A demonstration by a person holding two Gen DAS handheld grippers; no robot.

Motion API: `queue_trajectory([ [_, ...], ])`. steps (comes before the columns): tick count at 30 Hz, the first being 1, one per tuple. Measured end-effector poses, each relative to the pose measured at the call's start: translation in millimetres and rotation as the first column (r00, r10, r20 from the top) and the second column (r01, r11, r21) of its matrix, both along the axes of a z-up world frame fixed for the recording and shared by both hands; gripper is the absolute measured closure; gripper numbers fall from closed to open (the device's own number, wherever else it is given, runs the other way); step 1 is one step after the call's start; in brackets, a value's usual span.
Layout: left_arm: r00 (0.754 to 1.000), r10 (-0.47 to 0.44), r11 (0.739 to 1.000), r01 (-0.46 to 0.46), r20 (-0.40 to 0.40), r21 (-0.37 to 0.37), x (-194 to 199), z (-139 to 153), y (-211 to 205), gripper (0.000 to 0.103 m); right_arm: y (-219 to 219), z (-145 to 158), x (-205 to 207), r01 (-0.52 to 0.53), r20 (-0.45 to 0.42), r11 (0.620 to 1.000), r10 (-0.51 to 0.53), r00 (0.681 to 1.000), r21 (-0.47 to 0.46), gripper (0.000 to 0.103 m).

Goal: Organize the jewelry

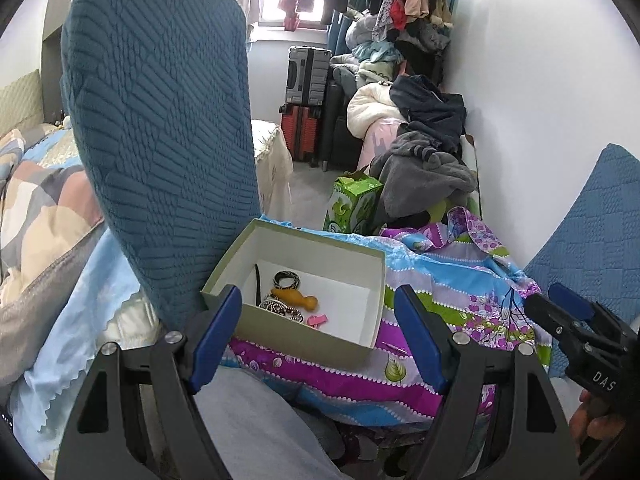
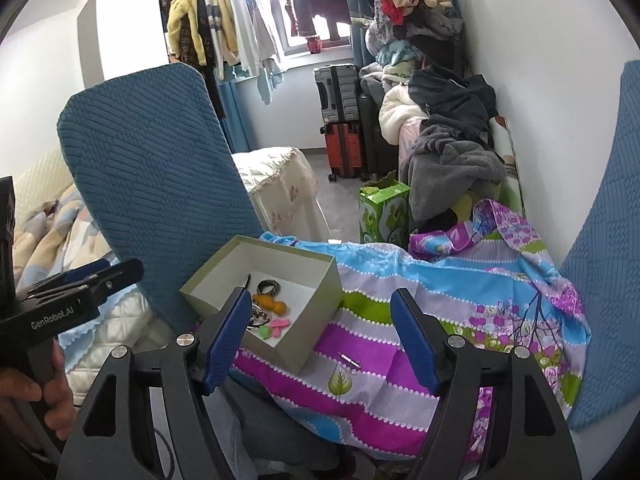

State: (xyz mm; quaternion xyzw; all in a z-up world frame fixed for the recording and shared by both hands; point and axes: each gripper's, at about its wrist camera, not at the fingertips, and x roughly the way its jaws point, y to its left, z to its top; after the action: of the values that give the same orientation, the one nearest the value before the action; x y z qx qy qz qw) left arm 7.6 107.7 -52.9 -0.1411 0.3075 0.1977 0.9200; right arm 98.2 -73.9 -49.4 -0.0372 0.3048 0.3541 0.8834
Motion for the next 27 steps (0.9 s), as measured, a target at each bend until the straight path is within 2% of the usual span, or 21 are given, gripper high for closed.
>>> queue_trajectory([
  [8, 1.0, -0.011, 1.0, 0.011, -0.016, -0.002, -0.7, -3.3, -2.7, 0.024, -2.0, -8.7, -1.3, 0.016, -0.021, 1.0, -0.016, 1.0, -0.018, 0.031],
  [22, 0.999, 0.004, 1.0, -0.003, -0.033, 0.005, -1.8, -4.5, -3.0, 0.018, -3.4, -6.6, -4.3, 0.024, -0.002, 0.999, -0.024, 1.0, -0.039, 0.02],
  [27, 0.999, 0.007, 1.0, -0.007, -0.033, 0.009, -2.1, -5.1, -4.3, 0.016, -1.8, -5.5, -5.6, 0.025, 0.028, 0.998, -0.023, 0.999, -0.065, 0.003],
])
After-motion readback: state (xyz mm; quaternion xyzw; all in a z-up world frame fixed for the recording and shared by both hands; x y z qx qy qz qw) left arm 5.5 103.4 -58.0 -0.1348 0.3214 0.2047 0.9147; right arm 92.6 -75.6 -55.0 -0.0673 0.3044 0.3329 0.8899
